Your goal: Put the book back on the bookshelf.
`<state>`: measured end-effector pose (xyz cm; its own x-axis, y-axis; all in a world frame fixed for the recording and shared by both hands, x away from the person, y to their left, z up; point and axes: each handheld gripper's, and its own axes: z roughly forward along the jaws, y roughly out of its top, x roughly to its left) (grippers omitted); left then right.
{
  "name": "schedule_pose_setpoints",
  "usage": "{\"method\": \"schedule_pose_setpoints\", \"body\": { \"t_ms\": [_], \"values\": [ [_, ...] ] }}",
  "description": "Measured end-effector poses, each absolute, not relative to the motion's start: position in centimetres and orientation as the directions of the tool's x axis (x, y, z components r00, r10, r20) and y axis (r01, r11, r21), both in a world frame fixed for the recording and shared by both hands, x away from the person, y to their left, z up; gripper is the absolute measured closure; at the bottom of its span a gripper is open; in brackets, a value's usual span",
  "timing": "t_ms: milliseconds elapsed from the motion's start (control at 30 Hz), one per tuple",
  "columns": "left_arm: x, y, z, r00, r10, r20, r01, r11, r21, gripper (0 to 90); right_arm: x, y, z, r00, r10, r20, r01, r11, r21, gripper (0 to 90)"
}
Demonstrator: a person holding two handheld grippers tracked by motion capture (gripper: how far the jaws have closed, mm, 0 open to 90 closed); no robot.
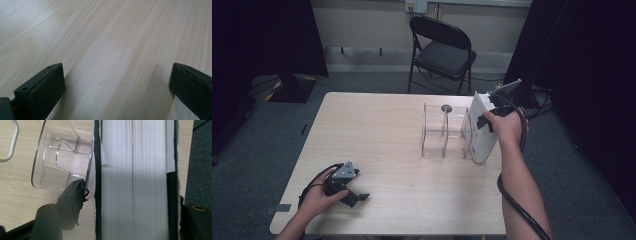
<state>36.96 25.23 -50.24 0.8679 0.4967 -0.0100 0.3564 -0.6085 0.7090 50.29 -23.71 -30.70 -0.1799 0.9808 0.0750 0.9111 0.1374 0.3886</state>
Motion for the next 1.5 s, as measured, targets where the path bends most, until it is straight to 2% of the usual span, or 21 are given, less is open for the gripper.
{"method": "schedule_pose_setpoints", "body": {
  "t_ms": [333,1500],
  "values": [
    [37.0,25.2,-50.2,0.868,0.497,-0.01,0.357,-0.608,0.709,0.0,49.9,-23.7,-30.8,-0.192,0.979,0.066,0.91,0.153,0.386,25.8],
    [37.0,25.2,-50.2,0.868,0.496,-0.01,0.356,-0.609,0.709,0.0,48.4,-24.3,-30.9,-0.22,0.973,0.071,0.906,0.177,0.384,25.2]
  ]
}}
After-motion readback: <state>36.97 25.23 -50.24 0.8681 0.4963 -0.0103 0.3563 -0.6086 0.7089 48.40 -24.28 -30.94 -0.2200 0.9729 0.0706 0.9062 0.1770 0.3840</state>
